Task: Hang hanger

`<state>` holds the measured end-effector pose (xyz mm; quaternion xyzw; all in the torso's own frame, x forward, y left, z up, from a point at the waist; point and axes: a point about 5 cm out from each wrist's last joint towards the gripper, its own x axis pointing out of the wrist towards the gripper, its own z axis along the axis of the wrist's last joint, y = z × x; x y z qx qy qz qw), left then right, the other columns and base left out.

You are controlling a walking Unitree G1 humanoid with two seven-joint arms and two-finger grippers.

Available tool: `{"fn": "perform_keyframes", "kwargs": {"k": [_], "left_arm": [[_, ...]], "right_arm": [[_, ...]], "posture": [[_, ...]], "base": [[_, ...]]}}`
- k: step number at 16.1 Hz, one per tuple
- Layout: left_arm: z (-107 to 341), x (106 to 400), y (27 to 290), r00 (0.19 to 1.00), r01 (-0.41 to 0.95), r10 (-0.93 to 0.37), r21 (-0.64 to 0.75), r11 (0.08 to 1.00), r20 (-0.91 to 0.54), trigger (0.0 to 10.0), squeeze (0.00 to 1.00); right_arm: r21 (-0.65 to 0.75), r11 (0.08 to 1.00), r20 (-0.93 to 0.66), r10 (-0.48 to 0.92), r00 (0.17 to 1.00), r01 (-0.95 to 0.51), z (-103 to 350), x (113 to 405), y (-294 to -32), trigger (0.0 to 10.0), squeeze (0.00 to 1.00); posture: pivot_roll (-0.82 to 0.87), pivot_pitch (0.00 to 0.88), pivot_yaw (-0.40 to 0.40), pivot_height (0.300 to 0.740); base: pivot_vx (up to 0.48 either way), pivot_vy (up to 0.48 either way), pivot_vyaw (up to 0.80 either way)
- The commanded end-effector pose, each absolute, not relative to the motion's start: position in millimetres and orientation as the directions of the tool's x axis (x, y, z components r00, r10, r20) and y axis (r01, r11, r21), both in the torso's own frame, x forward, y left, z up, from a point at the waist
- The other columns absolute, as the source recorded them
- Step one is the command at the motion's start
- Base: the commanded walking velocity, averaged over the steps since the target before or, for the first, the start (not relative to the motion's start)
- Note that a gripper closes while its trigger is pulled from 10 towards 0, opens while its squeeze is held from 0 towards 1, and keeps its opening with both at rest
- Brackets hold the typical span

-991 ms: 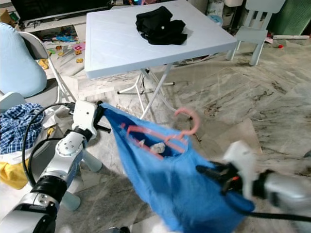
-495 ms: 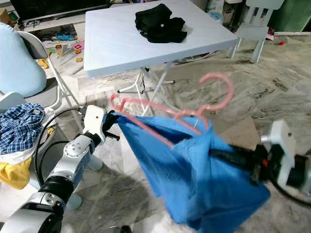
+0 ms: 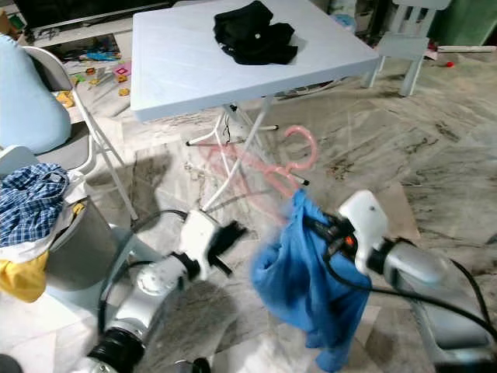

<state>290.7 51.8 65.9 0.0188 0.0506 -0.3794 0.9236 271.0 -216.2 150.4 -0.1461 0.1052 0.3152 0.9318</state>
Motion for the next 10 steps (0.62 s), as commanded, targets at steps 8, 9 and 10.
{"fn": "perform_keyframes", "kwargs": {"k": [8,9,10], "left_arm": [[91.0,279.5,90.1,0.582,0.811,-0.808,0.132,0.569,-0.089,10.0,1.00],[92.6,278.6,92.0,0.573,0.817,-0.815,0.135,0.560,-0.088,10.0,1.00],[96.5,280.0,102.4,0.564,0.823,-0.820,0.144,0.549,-0.094,10.0,1.00]], "right_arm": [[-0.550,0.604,-0.328,0.478,0.815,-0.576,140.6,318.7,-224.9,10.0,0.00],[-0.550,0.592,-0.338,0.487,0.805,-0.589,140.1,317.9,-226.1,10.0,0.00],[-0.489,0.521,-0.409,0.571,0.712,-0.699,140.3,311.0,-229.4,10.0,0.00]], "posture": [[-0.07,0.048,0.079,0.740],[-0.07,0.043,0.078,0.740],[-0.07,0.045,0.083,0.740]], "base": [[0.000,0.000,0.00],[0.000,0.000,0.00],[0.000,0.000,0.00]]}}
